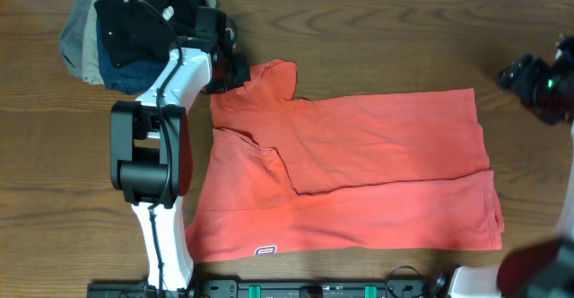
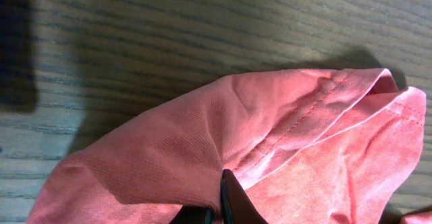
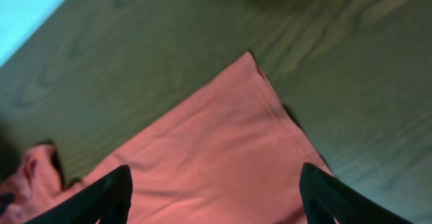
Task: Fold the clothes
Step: 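Move the right gripper to the shirt's upper right corner and grasp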
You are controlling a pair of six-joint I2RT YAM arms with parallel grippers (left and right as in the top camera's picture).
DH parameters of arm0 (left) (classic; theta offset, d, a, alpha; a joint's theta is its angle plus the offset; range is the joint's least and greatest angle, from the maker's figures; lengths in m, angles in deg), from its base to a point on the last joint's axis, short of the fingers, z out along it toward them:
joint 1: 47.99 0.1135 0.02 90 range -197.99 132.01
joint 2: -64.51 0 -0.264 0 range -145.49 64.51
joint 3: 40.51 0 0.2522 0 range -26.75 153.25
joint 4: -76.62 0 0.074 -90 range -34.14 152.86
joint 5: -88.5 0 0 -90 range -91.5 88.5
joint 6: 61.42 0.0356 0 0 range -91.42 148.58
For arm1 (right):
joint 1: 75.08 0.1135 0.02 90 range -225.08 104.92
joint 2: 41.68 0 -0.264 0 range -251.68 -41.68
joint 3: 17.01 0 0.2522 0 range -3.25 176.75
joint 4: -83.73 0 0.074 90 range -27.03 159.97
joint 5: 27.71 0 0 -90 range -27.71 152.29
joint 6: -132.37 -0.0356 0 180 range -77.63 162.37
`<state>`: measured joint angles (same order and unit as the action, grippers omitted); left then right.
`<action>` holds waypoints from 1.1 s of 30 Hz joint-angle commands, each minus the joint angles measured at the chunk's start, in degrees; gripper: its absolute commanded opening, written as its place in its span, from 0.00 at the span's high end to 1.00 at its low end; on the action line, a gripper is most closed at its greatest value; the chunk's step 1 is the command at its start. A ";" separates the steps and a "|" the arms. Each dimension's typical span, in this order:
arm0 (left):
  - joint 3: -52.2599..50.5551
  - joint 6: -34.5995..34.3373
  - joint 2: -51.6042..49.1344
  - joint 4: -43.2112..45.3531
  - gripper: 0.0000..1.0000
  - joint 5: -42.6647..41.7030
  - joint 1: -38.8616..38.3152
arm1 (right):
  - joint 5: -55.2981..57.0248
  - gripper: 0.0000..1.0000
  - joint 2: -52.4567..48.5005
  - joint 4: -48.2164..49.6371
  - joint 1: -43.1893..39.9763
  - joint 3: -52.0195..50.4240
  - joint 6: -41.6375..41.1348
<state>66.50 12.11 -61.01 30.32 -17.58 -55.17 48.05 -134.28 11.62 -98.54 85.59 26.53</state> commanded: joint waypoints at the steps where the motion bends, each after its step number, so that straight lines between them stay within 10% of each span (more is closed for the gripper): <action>1: 0.66 0.17 0.02 -0.33 0.94 0.70 0.13 | 2.23 0.25 -9.70 -3.15 1.75 8.13 2.54; 11: 0.61 0.17 0.02 -0.55 0.94 0.70 0.13 | 7.61 0.37 -31.74 -6.25 3.19 25.11 3.91; 33: 0.61 0.17 0.02 -1.01 0.94 0.70 0.13 | 15.13 0.44 -43.52 -3.98 8.52 25.44 3.19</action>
<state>66.50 12.11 -61.01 29.71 -17.62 -55.17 59.90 -177.12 7.55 -89.97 109.93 30.01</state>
